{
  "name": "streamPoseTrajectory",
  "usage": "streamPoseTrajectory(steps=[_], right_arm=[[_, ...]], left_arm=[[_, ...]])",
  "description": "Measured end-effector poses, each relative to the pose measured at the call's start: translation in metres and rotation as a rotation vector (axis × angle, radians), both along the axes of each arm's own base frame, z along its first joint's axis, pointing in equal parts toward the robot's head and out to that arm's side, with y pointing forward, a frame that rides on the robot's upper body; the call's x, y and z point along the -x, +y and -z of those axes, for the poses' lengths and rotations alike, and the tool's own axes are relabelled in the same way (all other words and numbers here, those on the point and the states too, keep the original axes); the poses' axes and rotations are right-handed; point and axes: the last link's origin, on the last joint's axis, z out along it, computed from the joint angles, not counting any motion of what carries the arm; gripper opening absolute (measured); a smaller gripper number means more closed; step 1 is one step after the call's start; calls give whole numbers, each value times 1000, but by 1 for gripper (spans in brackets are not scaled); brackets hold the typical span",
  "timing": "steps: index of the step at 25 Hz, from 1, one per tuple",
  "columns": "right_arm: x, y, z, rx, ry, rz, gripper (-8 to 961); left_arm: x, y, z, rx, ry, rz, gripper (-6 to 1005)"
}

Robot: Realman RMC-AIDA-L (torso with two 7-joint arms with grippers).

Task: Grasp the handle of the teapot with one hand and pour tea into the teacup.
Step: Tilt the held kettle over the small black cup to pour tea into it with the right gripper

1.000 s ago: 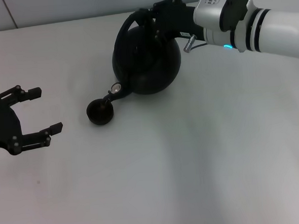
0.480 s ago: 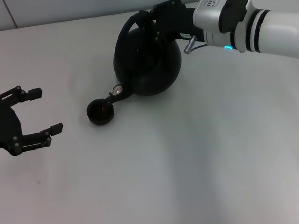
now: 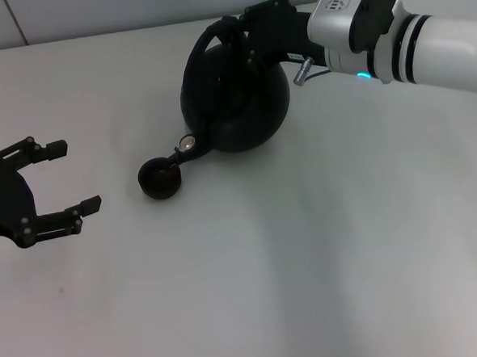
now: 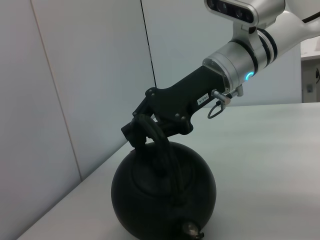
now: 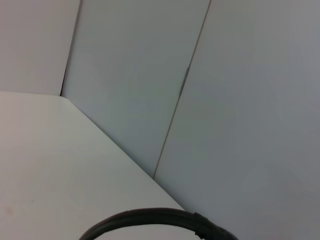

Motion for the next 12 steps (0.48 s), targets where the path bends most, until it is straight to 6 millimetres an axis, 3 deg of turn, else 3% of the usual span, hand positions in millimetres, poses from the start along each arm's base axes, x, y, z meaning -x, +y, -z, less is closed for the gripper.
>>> streamPoseTrajectory(steps=[12], right_arm=[[1, 1, -1, -6, -1, -2, 111]], left_arm=[[0, 0, 0, 1, 1, 0, 859]])
